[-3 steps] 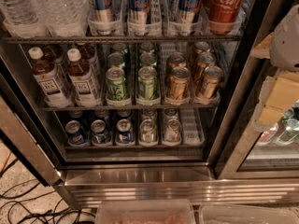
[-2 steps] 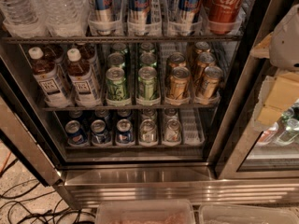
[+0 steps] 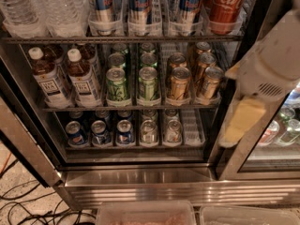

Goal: Pick coke can from top shelf of fridge

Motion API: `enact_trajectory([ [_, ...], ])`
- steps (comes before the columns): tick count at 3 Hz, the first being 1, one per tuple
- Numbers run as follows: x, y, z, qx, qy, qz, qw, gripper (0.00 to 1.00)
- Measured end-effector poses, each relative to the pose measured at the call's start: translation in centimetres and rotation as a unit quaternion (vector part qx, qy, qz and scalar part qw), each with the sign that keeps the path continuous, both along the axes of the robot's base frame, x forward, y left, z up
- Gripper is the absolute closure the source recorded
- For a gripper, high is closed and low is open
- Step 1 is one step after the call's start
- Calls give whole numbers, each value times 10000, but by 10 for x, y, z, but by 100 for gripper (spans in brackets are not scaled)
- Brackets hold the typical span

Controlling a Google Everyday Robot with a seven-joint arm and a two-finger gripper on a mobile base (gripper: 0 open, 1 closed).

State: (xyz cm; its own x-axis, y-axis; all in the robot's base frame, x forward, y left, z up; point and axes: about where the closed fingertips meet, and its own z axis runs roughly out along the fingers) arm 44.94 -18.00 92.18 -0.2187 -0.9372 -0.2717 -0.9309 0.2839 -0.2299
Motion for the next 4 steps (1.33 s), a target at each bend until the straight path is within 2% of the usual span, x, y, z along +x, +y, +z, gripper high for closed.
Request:
enact_trajectory([
  [1,-8,34,-63,423,179,-50,9989,0],
  [2,-31,63,-120,1065,311,-84,9938,0],
  [3,-38,89,-142,1908,-15,-77,9816,0],
  [4,-32,90,-125,2210,-478,-158,9740,0],
])
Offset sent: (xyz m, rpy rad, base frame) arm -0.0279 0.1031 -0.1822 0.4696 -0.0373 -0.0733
